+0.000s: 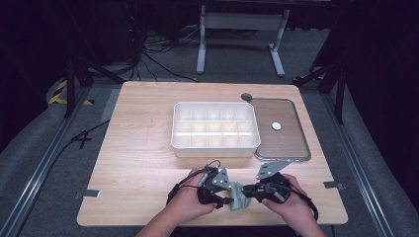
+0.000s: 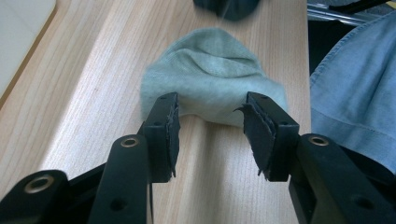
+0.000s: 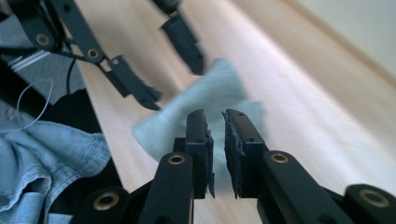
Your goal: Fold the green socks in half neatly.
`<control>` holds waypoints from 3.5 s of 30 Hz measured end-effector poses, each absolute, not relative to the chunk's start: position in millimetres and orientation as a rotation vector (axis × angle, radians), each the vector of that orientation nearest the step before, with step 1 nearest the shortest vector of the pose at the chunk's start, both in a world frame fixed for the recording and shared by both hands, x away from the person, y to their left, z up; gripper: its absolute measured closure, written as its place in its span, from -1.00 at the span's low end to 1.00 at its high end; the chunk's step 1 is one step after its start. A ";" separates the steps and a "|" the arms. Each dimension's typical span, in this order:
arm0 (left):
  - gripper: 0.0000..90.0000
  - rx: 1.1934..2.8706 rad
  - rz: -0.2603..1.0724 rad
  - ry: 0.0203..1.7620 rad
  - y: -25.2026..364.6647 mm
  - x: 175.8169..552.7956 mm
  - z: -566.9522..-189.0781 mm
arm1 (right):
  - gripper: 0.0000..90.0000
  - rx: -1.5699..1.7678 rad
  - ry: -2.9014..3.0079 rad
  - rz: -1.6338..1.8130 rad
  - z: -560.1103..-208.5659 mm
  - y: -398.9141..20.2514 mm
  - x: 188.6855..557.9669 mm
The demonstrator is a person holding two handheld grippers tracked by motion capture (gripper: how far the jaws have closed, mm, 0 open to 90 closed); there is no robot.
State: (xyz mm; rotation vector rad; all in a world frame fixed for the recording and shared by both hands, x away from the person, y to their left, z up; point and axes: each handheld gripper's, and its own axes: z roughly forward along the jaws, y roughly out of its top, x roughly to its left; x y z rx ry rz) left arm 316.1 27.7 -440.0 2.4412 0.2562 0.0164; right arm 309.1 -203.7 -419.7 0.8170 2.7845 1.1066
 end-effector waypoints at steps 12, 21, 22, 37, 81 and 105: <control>0.25 2.451 0.028 0.216 19.4 314.7 -442.1 | 0.91 0.793 2.859 1.042 -446.2 -214.3 310.6; 0.22 2.444 0.063 0.178 8.4 312.5 -444.5 | 0.95 0.786 2.897 1.062 -456.5 -199.3 309.1; 0.21 2.445 0.070 0.170 7.3 312.8 -445.0 | 0.95 0.799 2.901 1.079 -457.6 -198.8 309.5; 0.19 2.486 0.075 0.157 -11.9 312.9 -449.0 | 0.98 0.898 2.909 1.233 -468.0 -208.6 316.1; 0.10 2.512 0.138 0.192 -14.1 309.4 -446.1 | 0.18 1.187 2.694 1.067 -458.8 -205.3 314.8; 0.08 2.461 0.216 0.365 32.7 314.0 -434.0 | 0.68 1.289 2.893 1.128 -461.8 -207.5 336.8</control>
